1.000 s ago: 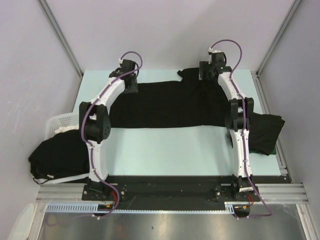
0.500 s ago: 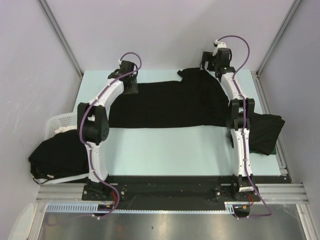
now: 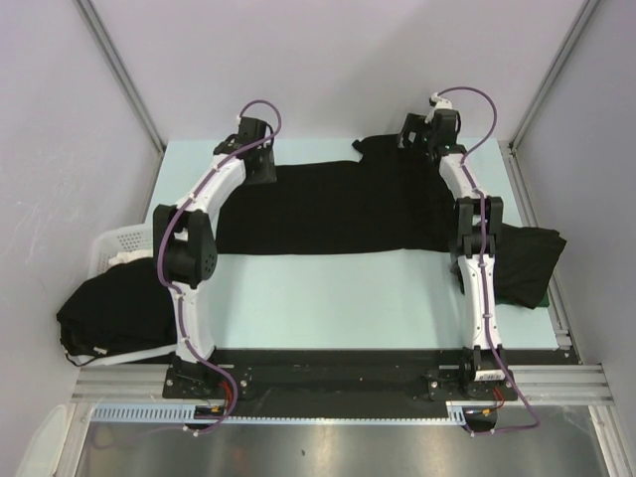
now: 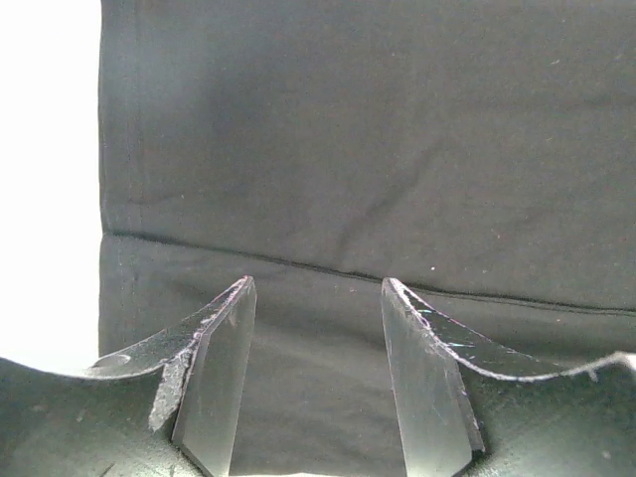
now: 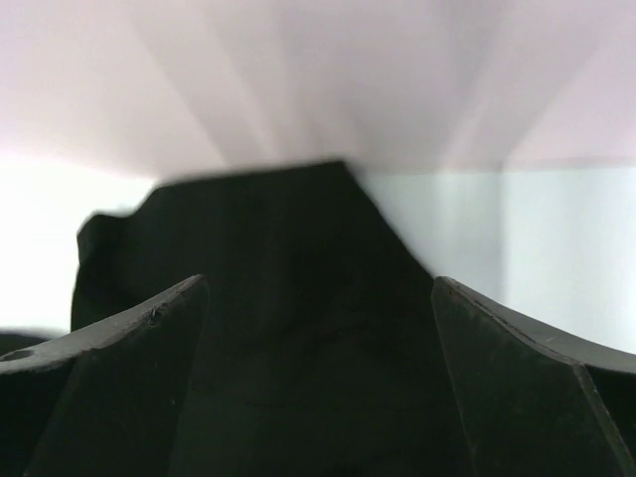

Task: Fold and stack the t-shirts
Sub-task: Fold the flattened tshirt in 1/3 of the way

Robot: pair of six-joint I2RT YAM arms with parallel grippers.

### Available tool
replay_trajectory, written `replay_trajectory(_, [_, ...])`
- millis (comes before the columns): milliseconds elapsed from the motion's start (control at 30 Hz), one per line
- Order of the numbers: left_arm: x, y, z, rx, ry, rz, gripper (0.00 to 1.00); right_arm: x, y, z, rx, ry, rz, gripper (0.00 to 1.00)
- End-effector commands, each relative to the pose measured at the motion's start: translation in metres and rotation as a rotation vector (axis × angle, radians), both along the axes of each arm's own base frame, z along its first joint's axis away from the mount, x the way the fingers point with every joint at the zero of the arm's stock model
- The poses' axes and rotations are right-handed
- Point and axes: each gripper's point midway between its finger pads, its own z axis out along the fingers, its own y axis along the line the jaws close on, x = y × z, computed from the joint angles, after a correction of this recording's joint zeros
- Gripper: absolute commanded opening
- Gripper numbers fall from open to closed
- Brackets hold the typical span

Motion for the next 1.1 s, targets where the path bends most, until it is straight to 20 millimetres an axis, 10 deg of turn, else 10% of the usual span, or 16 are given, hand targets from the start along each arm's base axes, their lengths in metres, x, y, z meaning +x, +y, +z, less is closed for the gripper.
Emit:
replay_trajectory(0, [-0.004,0.004,0.009,-0.003,0.004,0.018,0.59,-0.011,0.009,0.064,0.013,-0.079,0.026,1.0])
replay_trajectory(133, [-0.029,0.005,-0.007,-0.011,0.067,0.021,0.56,-0.041,0.01,0.109,0.015,-0.059,0.032,1.0])
replay_trajectory(500, [-0.1,0.0,-0.027,-0.028,0.125,-0.044,0.43,-0.158,0.032,0.116,-0.103,0.2,0.092,0.99])
replay_trajectory(633, [-0.111,0.005,-0.017,-0.024,0.1,-0.039,0.42,-0.204,0.041,0.091,-0.116,0.328,0.121,0.73])
replay_trajectory(767, [-0.115,0.008,-0.007,-0.022,0.076,-0.036,0.41,-0.247,0.046,0.062,-0.09,0.457,0.144,0.2])
replay_trajectory(933, [-0.133,0.015,-0.015,-0.009,0.107,-0.022,0.03,-0.288,0.037,0.042,-0.127,0.543,0.119,0.0])
replay_trajectory(1067, [-0.143,0.016,-0.024,-0.013,0.13,-0.007,0.0,-0.3,0.028,0.033,-0.213,0.592,0.085,0.0])
